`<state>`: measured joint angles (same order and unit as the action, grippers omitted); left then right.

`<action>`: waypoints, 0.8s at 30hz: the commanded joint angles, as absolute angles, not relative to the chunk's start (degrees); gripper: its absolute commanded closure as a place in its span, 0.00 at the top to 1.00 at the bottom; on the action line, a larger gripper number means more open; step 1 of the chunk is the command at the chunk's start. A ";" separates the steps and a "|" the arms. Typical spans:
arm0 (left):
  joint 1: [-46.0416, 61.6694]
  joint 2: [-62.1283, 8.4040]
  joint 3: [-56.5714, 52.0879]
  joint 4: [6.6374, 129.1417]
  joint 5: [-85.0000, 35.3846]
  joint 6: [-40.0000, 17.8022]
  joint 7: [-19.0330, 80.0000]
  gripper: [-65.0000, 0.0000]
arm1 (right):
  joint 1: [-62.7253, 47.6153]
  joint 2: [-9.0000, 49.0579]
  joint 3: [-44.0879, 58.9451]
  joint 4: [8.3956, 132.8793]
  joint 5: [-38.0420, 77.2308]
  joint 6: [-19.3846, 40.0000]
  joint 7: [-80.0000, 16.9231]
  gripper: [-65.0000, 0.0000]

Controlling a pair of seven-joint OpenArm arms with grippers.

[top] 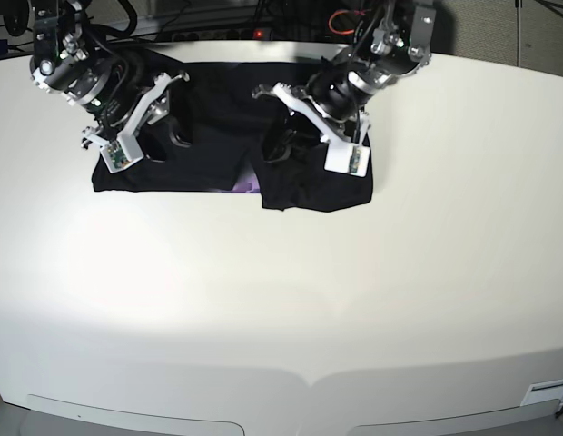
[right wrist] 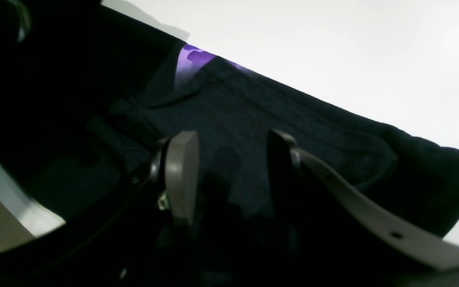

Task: Fold the T-shirt properly
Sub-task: 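Fold the strip end with the left gripper toward the right gripper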

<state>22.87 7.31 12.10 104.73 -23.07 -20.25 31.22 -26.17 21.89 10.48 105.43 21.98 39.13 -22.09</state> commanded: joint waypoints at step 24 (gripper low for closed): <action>20.86 5.56 15.73 114.37 -13.56 -21.87 32.18 0.38 | -25.41 22.55 10.81 106.41 22.72 39.44 -20.56 0.44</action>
